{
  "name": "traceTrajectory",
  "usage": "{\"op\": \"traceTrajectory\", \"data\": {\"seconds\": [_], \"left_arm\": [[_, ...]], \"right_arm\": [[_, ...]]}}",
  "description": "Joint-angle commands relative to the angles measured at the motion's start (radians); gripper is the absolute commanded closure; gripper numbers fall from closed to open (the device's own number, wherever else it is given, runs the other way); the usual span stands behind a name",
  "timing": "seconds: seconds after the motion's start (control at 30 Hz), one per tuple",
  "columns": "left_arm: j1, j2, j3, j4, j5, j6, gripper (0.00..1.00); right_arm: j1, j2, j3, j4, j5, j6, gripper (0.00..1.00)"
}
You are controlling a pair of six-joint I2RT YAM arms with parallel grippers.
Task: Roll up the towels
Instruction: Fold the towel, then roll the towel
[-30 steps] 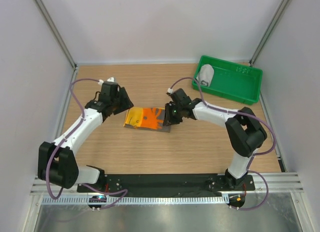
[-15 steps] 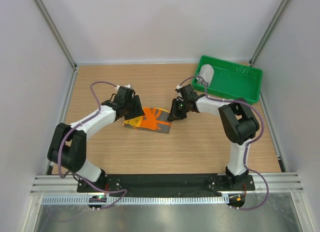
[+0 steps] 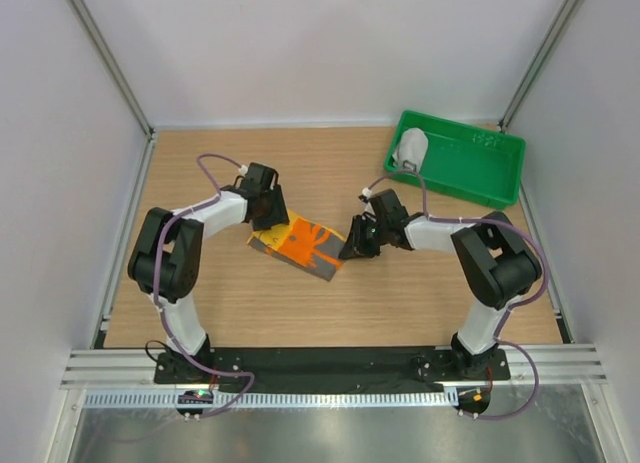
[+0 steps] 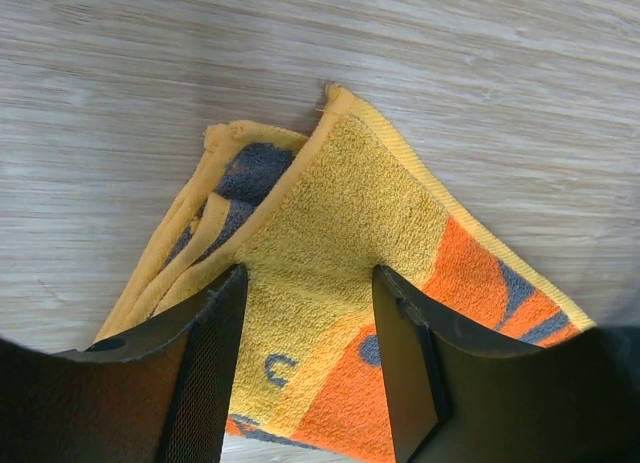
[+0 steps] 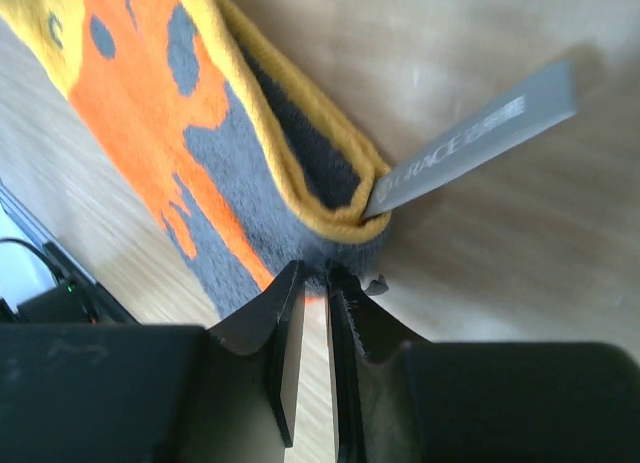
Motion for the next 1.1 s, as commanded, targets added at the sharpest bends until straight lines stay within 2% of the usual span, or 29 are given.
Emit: {"op": "traceTrajectory", "data": {"seconds": [0.0,0.33,0.47,0.57,0.63,0.7,0.87,1.07], "left_arm": [[0.005,0.022,-0.018,-0.016,-0.034,0.026,0.45],[-0.05,-0.227,0.0,-0.113,-0.146,0.092,0.43],[-0.168,-0.381,-0.001,-0.136,-0.238,0.139,0.42],[-0.254,-0.451,-0.03,-0.139,-0.293,0.182,0.46],[-0.364,-0.494,-0.056,-0.139,-0.339,0.213,0.46],[-0.468,-0.512,-0.075,-0.142,-0.393,0.221,0.46],[-0.619,-0.477,-0.128,-0.119,-0.454,0.17,0.51],[-0.742,-0.29,-0.073,-0.107,-0.526,0.172,0.58]], "right_arm": [[0.022,-0.064,-0.094,-0.089,0.038,0.001,0.77],[0.028,-0.257,0.007,-0.252,0.045,-0.033,0.69],[0.03,-0.285,0.047,-0.301,0.1,-0.05,0.66],[0.027,-0.306,0.047,-0.315,0.159,-0.051,0.65],[0.016,-0.322,0.033,-0.328,0.24,-0.036,0.64],[0.001,-0.36,0.004,-0.324,0.292,-0.024,0.64],[-0.074,-0.444,-0.089,-0.27,0.337,0.04,0.63],[-0.098,-0.48,-0.158,-0.247,0.329,0.056,0.63]]}}
